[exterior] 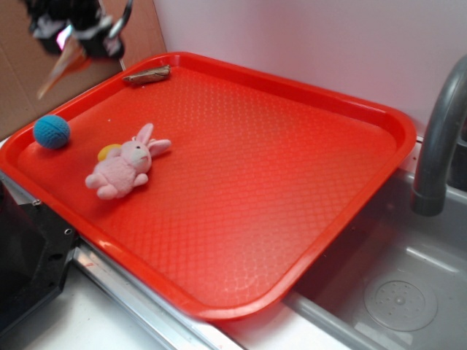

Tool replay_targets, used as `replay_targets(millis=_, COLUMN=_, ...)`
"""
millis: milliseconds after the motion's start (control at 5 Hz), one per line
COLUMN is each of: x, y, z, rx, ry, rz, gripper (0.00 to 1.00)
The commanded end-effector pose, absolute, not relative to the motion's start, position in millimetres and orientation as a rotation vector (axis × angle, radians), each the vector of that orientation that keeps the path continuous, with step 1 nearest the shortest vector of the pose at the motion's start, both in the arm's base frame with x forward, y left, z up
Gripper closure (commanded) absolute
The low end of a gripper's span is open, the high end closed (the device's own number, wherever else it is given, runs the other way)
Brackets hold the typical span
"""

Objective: Grab the shell.

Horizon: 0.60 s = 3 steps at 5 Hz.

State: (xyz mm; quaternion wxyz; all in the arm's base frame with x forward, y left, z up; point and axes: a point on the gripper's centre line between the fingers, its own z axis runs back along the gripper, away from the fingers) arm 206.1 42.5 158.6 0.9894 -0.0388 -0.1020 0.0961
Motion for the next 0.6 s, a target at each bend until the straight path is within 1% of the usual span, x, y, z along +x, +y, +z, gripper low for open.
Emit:
replay_targets(millis=0, x=223.4, y=-1.6, z=235.6, rx=-0.072, ry=-0.216, rz=-0.011, gripper=1.00)
replay_targets(millis=200, x=225.2, y=-2.4, z=234.4, rx=-0.067, ry=-0.145, rz=0.000, gripper=1.00)
replay_targets(millis=400, x=222.8, y=0.2, z=228.8, rx=-0.072, ry=-0.122, rz=0.008, gripper=1.00)
